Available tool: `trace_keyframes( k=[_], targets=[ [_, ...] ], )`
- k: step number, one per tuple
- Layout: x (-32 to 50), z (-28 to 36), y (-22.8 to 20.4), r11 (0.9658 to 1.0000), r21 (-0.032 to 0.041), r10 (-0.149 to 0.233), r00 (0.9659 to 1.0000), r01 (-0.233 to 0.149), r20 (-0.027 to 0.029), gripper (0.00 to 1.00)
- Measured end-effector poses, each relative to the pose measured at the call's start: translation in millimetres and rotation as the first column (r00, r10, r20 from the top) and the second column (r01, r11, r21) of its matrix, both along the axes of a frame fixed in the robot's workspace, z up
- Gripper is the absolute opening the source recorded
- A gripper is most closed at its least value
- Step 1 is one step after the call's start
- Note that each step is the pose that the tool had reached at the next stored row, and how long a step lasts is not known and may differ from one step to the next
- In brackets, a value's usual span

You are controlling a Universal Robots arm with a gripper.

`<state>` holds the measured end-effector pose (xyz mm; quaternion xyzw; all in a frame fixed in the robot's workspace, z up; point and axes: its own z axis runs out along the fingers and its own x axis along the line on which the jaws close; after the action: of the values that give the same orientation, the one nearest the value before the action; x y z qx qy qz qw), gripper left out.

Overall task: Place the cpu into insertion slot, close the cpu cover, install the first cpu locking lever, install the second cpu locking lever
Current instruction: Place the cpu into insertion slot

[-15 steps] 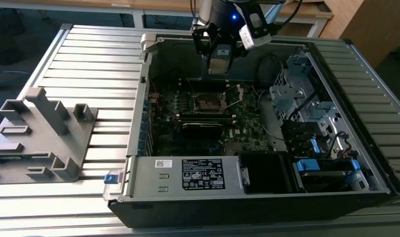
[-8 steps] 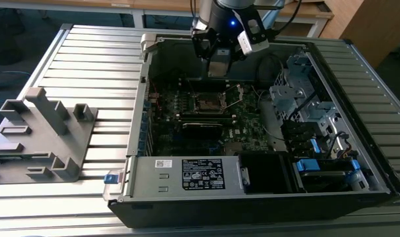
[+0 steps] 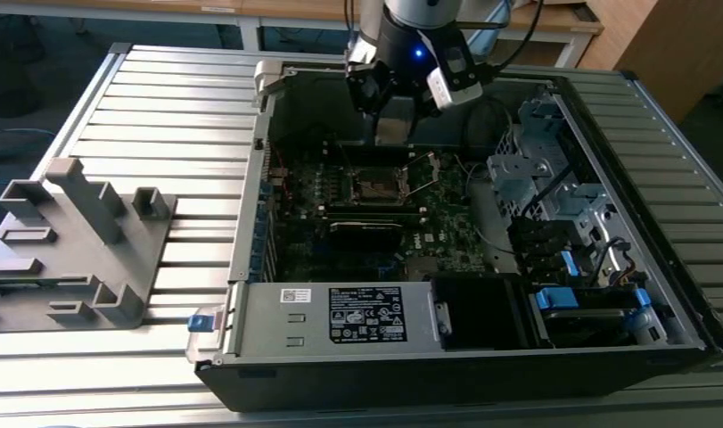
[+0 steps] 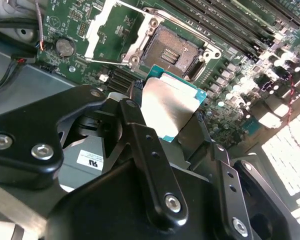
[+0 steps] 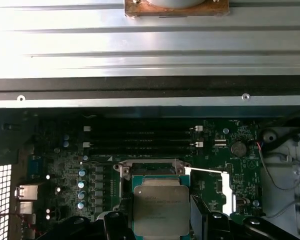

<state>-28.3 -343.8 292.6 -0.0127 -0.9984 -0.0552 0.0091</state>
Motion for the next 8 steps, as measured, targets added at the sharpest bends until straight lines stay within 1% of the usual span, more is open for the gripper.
trace_keyframes(
  k=[4, 6, 8],
  targets=[
    [0.0, -1.4, 0.0, 1.0, -0.0004, 0.0, 1.0, 0.0, -0.0002, 0.54],
    [0.0, -4.1, 0.0, 1.0, -0.0001, 0.0, 1.0, 0.0, 0.0, 0.54],
    [0.0, -4.1, 0.0, 1.0, -0.0001, 0.0, 1.0, 0.0, 0.0, 0.54]
  ],
)
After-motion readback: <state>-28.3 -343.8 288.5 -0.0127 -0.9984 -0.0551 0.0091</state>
